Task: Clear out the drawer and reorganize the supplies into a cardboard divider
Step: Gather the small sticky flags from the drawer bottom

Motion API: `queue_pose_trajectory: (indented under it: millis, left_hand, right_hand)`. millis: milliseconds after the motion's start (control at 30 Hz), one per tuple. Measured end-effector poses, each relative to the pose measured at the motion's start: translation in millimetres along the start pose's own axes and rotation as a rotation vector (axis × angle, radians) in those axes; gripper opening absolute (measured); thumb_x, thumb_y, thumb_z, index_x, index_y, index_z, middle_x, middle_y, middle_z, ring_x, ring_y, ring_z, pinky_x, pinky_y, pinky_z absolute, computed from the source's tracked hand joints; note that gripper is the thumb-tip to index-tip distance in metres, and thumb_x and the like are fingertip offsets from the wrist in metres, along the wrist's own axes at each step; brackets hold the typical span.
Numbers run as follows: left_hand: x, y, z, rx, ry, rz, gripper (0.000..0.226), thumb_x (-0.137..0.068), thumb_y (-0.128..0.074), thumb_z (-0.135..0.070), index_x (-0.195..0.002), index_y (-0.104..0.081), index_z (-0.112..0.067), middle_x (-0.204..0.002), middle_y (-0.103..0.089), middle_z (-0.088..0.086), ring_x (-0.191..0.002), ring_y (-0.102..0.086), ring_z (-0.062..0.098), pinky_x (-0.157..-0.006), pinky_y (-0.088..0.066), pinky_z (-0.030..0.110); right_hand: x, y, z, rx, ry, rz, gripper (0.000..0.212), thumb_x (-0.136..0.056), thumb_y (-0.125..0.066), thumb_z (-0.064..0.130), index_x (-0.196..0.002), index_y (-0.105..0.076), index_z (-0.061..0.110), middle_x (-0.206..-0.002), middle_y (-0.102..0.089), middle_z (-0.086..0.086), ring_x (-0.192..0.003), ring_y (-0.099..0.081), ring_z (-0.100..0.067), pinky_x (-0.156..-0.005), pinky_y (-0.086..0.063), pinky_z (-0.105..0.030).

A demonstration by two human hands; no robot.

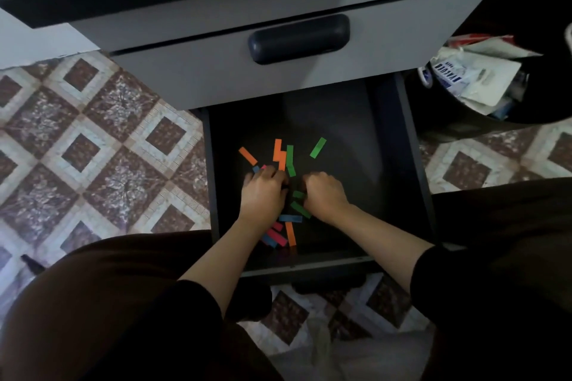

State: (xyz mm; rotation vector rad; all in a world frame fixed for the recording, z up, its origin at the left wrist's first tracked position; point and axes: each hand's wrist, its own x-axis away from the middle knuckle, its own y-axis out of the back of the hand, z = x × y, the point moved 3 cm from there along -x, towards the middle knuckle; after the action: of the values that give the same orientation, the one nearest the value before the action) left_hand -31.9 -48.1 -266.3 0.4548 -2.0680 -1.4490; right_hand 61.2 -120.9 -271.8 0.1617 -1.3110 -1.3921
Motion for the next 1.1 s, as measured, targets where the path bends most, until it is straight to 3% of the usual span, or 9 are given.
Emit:
queue_pose_trajectory:
  millis: [167,367,467,600,667,800,967,1100]
  left_hand:
    - [-0.2,-3.7,11.8,-0.048,0.127,-0.014,0.025,-0.093,-0.050,-0.029,-0.115,-0.059,-0.019,-0.122,-0.055,0.000,-0.120,-0.044,0.017,-0.104,-0.024,0.036]
    - [4.4,-10.8,-9.3,-0.149,-0.210,0.196,0.033,-0.095,-0.046,-0.028,-0.127,-0.052,-0.022,-0.132,-0.046,-0.001,-0.128,-0.035,0.016,-0.109,-0.023,0.034]
    - [3.6,-15.0,-15.9,-0.226,-0.243,0.226,0.033,-0.096,-0.046,-0.024,-0.128,-0.051,-0.021,-0.135,-0.043,0.001,-0.130,-0.033,0.019,-0.109,-0.024,0.035]
    - [2.2,-23.3,-14.2,-0.108,-0.160,0.266,0.023,-0.094,-0.049,-0.019,-0.115,-0.058,-0.017,-0.125,-0.048,0.002,-0.117,-0.043,0.017,-0.100,-0.034,0.029]
    - [0.0,-24.5,-10.2,0.094,-0.013,0.277,0.019,-0.093,-0.052,-0.017,-0.111,-0.057,-0.016,-0.120,-0.050,0.001,-0.108,-0.049,0.013,-0.093,-0.041,0.026]
    - [-16.3,-9.0,0.4,0.476,0.369,-0.037,0.012,-0.088,-0.058,-0.012,-0.098,-0.060,-0.016,-0.110,-0.055,-0.002,-0.098,-0.051,0.005,-0.085,-0.040,0.019]
    - [-36.8,-1.8,-10.2,0.462,0.381,-0.037,0.014,-0.088,-0.059,-0.009,-0.102,-0.063,-0.012,-0.108,-0.060,-0.001,-0.096,-0.055,0.005,-0.083,-0.040,0.016]
    - [-42.0,-1.0,-17.1,0.270,0.347,-0.003,0.019,-0.090,-0.056,-0.010,-0.109,-0.060,-0.011,-0.114,-0.058,0.002,-0.095,-0.056,0.009,-0.079,-0.043,0.018]
  right_hand:
    - [-1.9,-1.7,-4.2,-0.077,-0.039,0.046,0.021,-0.087,-0.062,0.012,-0.107,-0.058,0.008,-0.108,-0.060,-0.010,-0.098,-0.059,-0.023,-0.078,-0.049,-0.031]
    - [-18.1,35.9,-23.7,-0.083,-0.037,-0.250,0.016,-0.088,-0.060,0.010,-0.104,-0.059,0.010,-0.110,-0.055,-0.008,-0.098,-0.058,-0.023,-0.083,-0.052,-0.038]
    - [-29.5,54.4,-27.4,0.003,-0.007,-0.197,0.018,-0.088,-0.056,0.004,-0.105,-0.060,0.006,-0.105,-0.060,-0.013,-0.097,-0.060,-0.028,-0.083,-0.053,-0.041]
    - [-41.2,55.8,-25.6,0.062,0.059,-0.068,0.016,-0.087,-0.057,0.001,-0.102,-0.062,0.007,-0.105,-0.060,-0.012,-0.095,-0.060,-0.025,-0.083,-0.053,-0.040]
    - [-44.7,55.1,-25.5,0.035,0.063,-0.040,0.020,-0.087,-0.056,-0.001,-0.104,-0.060,0.008,-0.106,-0.059,-0.011,-0.094,-0.059,-0.024,-0.082,-0.053,-0.040]
    - [-45.6,55.9,-25.6,-0.025,0.054,-0.063,0.036,-0.087,-0.053,-0.005,-0.120,-0.053,0.009,-0.115,-0.053,-0.013,-0.102,-0.056,-0.027,-0.085,-0.051,-0.039]
    - [-43.7,53.3,-33.4,0.010,-0.013,-0.110,0.026,-0.086,-0.057,0.000,-0.111,-0.061,0.005,-0.119,-0.052,-0.013,-0.105,-0.055,-0.027,-0.086,-0.049,-0.035]
    - [-36.6,47.1,-37.7,0.012,-0.071,-0.139,0.024,-0.086,-0.060,0.004,-0.110,-0.060,0.005,-0.116,-0.055,-0.013,-0.102,-0.057,-0.027,-0.082,-0.051,-0.034]
